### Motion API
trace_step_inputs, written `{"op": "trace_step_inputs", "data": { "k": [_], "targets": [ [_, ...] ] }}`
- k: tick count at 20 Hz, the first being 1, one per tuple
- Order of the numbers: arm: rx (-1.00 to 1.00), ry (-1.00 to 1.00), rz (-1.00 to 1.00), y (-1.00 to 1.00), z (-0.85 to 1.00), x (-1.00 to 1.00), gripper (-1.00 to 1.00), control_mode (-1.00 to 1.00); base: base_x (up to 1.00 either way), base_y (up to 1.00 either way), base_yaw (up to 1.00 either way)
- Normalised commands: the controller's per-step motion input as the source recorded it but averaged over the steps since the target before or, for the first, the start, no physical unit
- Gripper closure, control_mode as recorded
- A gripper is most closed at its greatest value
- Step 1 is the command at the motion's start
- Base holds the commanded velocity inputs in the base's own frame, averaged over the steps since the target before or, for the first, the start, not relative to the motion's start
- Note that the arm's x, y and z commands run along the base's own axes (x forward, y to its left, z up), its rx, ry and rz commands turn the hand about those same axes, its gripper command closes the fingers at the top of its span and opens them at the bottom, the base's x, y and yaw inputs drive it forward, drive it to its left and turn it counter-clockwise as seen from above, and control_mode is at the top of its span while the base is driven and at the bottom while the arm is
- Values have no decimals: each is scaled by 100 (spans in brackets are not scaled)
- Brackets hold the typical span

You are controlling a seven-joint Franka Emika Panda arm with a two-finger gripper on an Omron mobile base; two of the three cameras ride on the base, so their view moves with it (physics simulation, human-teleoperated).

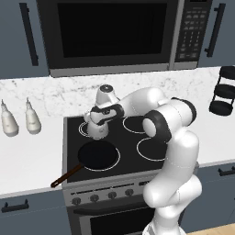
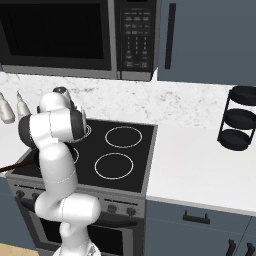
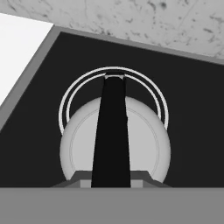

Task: Pick the kettle from the counter and place it on a stove burner. Then turn the burner on.

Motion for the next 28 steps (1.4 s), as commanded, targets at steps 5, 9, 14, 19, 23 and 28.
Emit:
{"op": "trace_step_inputs", "data": {
  "k": [5,9,14,19,23,28],
  "targets": [
    [0,0,0,3,0,26,100,-100,0,0,0],
    [0,0,0,3,7,3,100,-100,0,0,0],
    [0,-5,0,0,3,0,100,-100,0,0,0],
    [0,-6,0,0,0,11,100,-100,0,0,0],
    [0,-2,0,5,0,23,100,-100,0,0,0],
    [0,0,0,1,-1,7,100,-100,0,0,0]
  ]
}}
